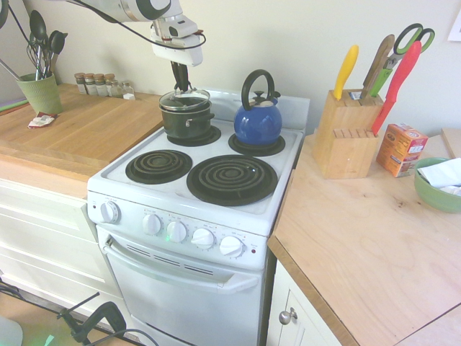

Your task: Cover the lid of the pot

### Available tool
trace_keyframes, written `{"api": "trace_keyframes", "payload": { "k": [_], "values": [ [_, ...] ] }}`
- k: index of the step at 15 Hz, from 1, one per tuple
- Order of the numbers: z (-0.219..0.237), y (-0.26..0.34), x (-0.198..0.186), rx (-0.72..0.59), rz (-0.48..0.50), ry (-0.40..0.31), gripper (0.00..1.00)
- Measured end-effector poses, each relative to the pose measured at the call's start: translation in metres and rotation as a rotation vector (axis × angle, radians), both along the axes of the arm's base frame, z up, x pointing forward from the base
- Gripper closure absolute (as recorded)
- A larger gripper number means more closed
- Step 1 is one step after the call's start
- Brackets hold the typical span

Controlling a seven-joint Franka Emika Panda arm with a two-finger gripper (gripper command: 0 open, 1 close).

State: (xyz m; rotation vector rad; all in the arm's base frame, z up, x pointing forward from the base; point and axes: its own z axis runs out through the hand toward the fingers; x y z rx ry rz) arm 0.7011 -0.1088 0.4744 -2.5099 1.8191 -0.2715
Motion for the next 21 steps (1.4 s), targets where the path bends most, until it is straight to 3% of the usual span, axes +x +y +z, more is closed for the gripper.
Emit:
{"api": "trace_keyframes", "payload": {
  "k": [11, 21],
  "values": [
    [0.002, 0.024, 0.008, 0.003, 0.038, -0.013, 1.00],
    [-0.004, 0.004, 0.005, -0.018, 0.012, 0.005, 1.00]
  ]
}}
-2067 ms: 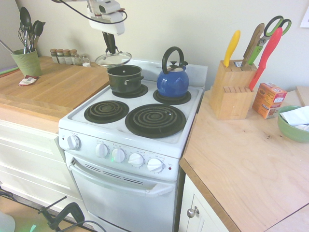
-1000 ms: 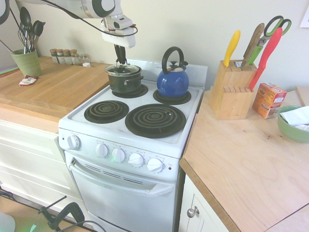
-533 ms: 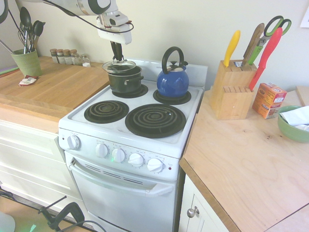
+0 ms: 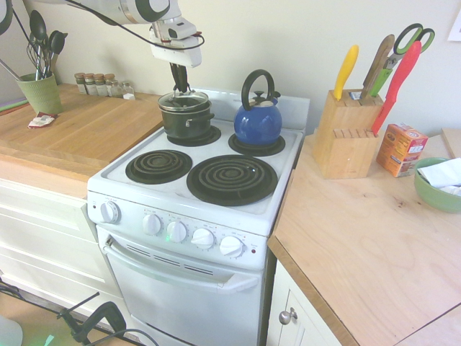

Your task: Cover the lid of the pot

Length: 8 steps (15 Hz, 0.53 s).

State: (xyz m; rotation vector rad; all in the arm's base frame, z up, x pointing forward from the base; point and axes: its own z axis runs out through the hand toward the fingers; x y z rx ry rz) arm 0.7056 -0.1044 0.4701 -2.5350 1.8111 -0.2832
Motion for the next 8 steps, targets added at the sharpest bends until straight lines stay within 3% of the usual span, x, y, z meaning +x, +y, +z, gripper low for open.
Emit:
{"api": "trace_keyframes", "payload": {
  "k": [8],
  "values": [
    [-0.0082, -0.0011, 0.0003, -0.015, 0.006, -0.004, 1.00]
  ]
}}
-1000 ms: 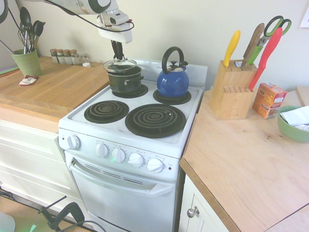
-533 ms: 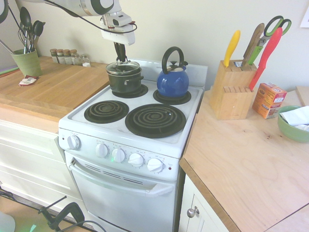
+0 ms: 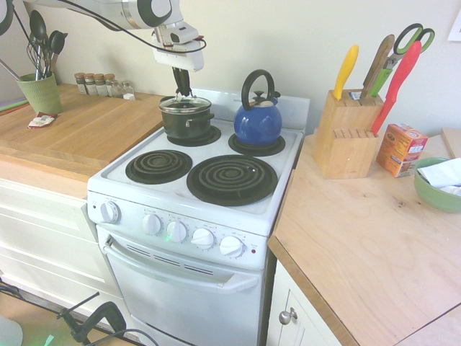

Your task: Cover the lid of the pot

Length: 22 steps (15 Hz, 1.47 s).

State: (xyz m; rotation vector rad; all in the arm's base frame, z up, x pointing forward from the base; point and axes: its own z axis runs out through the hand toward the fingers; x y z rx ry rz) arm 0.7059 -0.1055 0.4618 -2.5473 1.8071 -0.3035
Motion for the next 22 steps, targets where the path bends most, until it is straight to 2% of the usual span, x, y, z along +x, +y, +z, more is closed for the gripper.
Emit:
{"api": "trace_keyframes", "payload": {
  "k": [5, 9, 13, 17, 22],
  "values": [
    [0.011, 0.002, 0.001, -0.008, 0.004, -0.021, 1.00],
    [0.005, 0.000, 0.002, -0.011, 0.002, -0.026, 1.00],
    [-0.001, 0.003, 0.003, -0.014, 0.009, -0.061, 1.00],
    [-0.002, 0.007, -0.003, -0.009, 0.004, -0.044, 1.00],
    [0.021, 0.027, -0.012, -0.031, 0.009, -0.024, 1.00]
  ]
}}
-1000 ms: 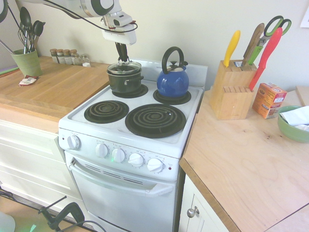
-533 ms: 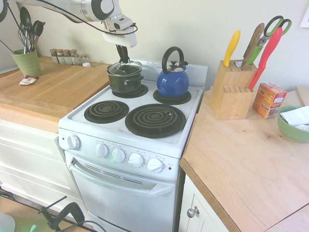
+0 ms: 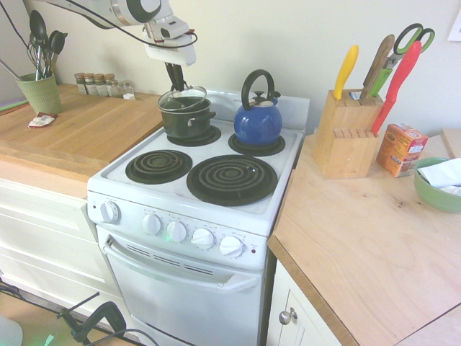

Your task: Cover the lid of the pot

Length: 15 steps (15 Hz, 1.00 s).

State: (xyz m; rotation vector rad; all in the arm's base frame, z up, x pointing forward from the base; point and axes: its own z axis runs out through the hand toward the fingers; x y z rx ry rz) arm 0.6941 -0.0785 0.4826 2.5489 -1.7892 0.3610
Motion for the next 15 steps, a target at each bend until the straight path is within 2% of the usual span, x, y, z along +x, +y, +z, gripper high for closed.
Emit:
{"api": "trace_keyframes", "payload": {
  "k": [5, 12, 15],
  "values": [
    [-0.017, -0.017, -0.001, -0.012, -0.027, 0.029, 1.00],
    [0.002, -0.007, 0.002, -0.028, -0.022, -0.012, 1.00],
    [-0.005, -0.012, 0.003, -0.028, -0.031, -0.002, 1.00]
  ]
}}
